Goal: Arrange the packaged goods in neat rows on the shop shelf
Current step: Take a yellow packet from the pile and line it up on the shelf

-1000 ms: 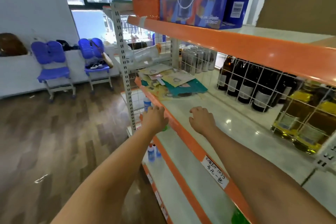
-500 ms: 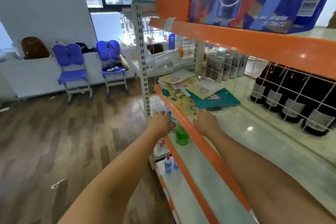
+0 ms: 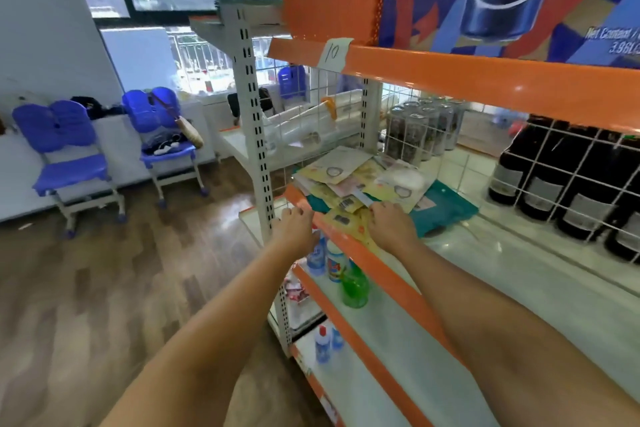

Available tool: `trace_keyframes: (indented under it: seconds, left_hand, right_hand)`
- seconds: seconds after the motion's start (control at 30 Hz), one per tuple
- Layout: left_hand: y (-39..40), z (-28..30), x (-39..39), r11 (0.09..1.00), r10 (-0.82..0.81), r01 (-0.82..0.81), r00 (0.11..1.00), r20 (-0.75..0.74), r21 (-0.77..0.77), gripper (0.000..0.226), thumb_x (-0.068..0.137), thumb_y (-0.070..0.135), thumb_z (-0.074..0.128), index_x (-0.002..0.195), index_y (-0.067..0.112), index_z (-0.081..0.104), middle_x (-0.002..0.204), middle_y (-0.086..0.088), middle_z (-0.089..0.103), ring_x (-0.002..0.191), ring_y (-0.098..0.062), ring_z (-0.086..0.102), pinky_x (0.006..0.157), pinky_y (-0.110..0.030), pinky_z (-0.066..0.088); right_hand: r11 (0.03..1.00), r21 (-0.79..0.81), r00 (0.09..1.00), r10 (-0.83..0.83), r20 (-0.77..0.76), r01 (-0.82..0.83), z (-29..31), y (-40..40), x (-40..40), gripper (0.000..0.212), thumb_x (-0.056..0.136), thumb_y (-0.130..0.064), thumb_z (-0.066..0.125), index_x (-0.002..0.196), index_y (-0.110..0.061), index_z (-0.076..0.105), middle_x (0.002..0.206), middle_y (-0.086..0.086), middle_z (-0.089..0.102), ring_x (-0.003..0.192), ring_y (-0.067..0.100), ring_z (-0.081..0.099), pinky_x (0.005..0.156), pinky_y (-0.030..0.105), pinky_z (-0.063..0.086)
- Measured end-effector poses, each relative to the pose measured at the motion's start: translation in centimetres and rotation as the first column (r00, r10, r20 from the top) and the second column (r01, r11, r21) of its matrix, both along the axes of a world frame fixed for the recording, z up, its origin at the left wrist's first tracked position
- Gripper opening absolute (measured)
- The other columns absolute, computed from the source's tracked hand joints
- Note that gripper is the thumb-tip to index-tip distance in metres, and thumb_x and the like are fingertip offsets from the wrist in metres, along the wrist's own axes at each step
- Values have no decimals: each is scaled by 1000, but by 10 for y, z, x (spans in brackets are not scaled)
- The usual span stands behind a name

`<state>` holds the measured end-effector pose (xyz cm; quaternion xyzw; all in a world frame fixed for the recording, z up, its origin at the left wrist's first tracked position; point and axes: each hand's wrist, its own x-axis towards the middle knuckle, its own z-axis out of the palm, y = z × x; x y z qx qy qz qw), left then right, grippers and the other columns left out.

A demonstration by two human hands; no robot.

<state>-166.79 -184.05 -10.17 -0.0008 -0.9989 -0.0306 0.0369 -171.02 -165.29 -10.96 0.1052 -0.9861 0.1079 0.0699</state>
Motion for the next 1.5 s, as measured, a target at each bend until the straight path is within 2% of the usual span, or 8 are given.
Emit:
trace_keyframes:
  seconds: [0.17,0.43,0.7,0.9,1.1,1.23,1.33,1.5]
  left_hand:
    - [-6,9,-51,994,-7,11,999,-34,109,46,97,37,44,135,12,42,139,-12,43,130,-30,36,105,-44,34]
    - [-2,22,-136,992,-114,120,988,-100,47,45,97,34,44,137,14,41,141,-9,42,131,-28,37,106,-43,32]
    - [50,31,-204,963,-259,263,963,-76,58,43,98,28,43,138,14,40,141,-9,42,130,-28,38,105,-41,34]
    - [83,14,-233,928,-361,357,932,-21,-105,46,98,31,39,139,11,36,139,-12,41,127,-29,39,102,-42,35]
    - [96,8,-271,880,-468,465,883,-14,-101,46,96,31,42,139,16,40,142,-8,44,130,-28,38,105,-44,31]
    - [103,3,-289,844,-526,525,851,22,-109,44,94,29,42,136,16,43,143,-9,43,132,-29,37,106,-48,29]
    - [103,-5,-294,812,-569,567,822,24,-137,44,94,30,42,135,12,44,140,-11,45,129,-31,39,104,-48,32]
    - [100,-10,-296,784,-605,602,796,27,-153,48,97,34,36,138,9,38,142,-13,42,129,-31,39,103,-47,34]
  right_hand:
    - [998,39,999,-44,-28,45,12,-2,-44,32,97,-24,39,122,-7,49,125,13,50,113,31,47,88,38,41]
    - [993,32,993,-112,-44,114,21,9,-119,37,97,-23,38,130,-9,46,134,13,47,125,30,40,96,41,40]
    - [948,47,944,-318,90,315,26,57,-162,43,95,-18,35,138,-13,40,138,12,41,125,30,38,98,40,36]
    - [897,61,878,-442,183,439,7,79,-167,41,95,-23,41,134,-14,42,135,11,42,123,28,39,96,37,37]
    - [820,24,793,-559,242,571,2,92,-168,40,93,-23,46,130,-10,45,131,14,48,120,30,44,91,36,41]
    - [767,-62,739,-589,327,638,1,98,-170,34,90,-24,47,117,-5,52,119,16,57,105,30,54,74,30,41]
    - [713,-141,702,-599,386,686,0,94,-174,30,91,-21,46,109,-2,59,113,17,63,92,27,58,74,29,46]
    - [605,-252,642,-603,474,755,-1,78,-181,37,96,-21,44,120,5,55,121,21,59,100,29,57,75,28,43]
